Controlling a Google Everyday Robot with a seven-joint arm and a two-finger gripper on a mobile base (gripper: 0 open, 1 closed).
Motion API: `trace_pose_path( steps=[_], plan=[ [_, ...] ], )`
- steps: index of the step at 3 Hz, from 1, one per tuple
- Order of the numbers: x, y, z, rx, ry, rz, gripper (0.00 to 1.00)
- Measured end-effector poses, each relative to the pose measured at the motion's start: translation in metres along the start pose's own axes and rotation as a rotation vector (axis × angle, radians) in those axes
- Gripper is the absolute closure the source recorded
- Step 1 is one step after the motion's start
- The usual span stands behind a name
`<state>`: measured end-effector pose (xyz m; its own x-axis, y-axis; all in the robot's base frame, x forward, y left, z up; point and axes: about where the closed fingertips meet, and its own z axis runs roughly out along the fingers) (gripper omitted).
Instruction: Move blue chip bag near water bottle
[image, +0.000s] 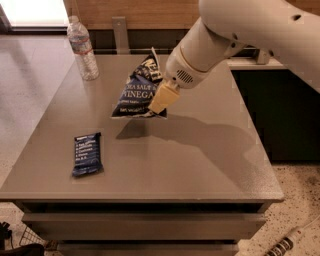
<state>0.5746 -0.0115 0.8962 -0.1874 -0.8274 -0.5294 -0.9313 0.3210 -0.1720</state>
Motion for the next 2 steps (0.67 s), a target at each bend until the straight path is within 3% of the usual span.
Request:
trace_pose_path(
  steps=[1, 2],
  plan=[
    [-0.019, -0.070, 0.017, 0.002, -0.069, 0.027, 1.00],
    [-0.043, -0.130, 0.063, -0.016, -0.138, 0.072, 1.00]
  ],
)
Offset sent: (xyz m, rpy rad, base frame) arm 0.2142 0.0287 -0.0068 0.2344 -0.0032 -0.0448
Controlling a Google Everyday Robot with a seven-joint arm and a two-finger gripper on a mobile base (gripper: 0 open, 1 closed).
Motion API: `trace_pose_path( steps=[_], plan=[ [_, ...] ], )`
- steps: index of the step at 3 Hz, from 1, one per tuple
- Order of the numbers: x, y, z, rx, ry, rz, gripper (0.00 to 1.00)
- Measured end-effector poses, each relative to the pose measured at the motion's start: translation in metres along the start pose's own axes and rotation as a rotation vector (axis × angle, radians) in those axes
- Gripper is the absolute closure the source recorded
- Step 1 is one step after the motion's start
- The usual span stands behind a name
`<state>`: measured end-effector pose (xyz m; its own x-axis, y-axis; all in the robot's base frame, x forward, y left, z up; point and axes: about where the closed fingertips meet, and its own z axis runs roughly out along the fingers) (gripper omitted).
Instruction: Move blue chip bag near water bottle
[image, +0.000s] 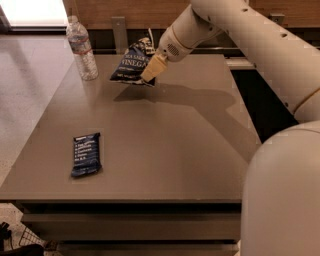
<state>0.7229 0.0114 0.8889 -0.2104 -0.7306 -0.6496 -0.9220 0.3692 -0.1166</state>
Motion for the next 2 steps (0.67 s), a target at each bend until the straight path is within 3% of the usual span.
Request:
trace_pose_path(
  steps=[1, 2],
  plan=[
    [-0.017, -0.036, 0.043, 0.073, -0.051, 0.044, 1.00],
    [-0.031, -0.048, 0.070, 0.102, -0.082, 0.038, 1.00]
  ],
)
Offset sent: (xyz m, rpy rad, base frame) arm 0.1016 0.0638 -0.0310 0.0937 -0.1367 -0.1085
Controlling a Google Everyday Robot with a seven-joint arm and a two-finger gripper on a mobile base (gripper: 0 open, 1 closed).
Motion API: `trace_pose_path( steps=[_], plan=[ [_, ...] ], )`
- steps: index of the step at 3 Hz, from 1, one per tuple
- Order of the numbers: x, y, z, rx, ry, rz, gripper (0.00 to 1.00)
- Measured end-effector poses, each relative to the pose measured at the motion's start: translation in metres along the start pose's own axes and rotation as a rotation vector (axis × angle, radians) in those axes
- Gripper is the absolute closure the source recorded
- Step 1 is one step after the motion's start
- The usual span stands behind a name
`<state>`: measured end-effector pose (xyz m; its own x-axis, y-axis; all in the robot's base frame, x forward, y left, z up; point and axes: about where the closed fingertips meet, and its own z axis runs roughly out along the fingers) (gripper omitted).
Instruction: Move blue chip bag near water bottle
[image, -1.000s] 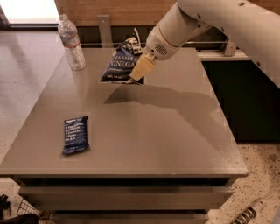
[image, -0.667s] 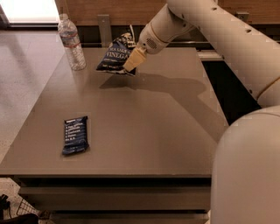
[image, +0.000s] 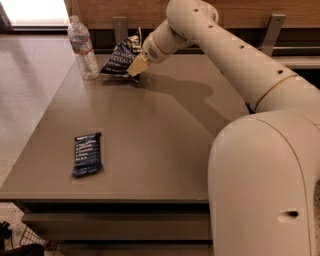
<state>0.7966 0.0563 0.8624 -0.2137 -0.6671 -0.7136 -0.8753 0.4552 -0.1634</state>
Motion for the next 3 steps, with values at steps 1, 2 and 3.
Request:
trace_pose_path(
  steps=[1, 2, 3],
  plan=[
    [-0.0073, 0.0000, 0.0251, -0.009, -0.029, -0.004, 0.84],
    [-0.0062, 0.0012, 0.0289, -0.014, -0.028, -0.003, 0.60],
    [-0.0055, 0.0029, 0.0317, -0.018, -0.025, -0.003, 0.37]
  ],
)
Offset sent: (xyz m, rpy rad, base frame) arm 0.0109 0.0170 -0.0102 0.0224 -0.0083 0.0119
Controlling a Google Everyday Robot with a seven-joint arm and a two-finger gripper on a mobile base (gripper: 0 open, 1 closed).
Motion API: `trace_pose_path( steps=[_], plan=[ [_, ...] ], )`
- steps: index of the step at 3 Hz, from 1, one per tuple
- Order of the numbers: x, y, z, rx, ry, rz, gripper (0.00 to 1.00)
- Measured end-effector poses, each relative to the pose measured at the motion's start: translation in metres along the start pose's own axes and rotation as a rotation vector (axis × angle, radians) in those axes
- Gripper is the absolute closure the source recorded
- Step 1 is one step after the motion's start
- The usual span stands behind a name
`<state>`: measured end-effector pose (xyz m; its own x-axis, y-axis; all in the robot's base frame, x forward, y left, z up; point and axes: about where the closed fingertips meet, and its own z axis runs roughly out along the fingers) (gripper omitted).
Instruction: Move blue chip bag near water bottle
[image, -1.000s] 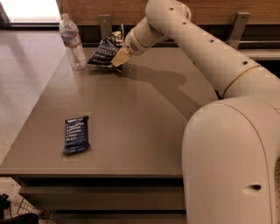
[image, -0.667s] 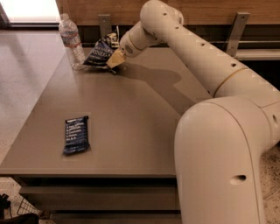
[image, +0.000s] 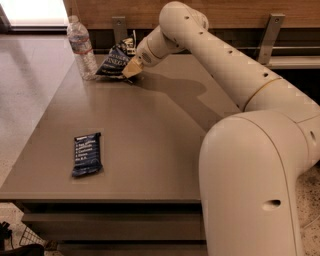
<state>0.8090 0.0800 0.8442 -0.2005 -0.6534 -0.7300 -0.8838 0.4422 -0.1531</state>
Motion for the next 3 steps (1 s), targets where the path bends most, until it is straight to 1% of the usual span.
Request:
trace_pose_path(
  steps=[1, 2, 3],
  plan=[
    [0.0006, 0.0018, 0.0035, -0.005, 0.002, 0.000, 0.13],
    [0.0012, 0.0035, 0.0067, -0.010, 0.004, 0.000, 0.00],
    [0.0012, 0.0036, 0.0068, -0.010, 0.004, 0.000, 0.00]
  ],
)
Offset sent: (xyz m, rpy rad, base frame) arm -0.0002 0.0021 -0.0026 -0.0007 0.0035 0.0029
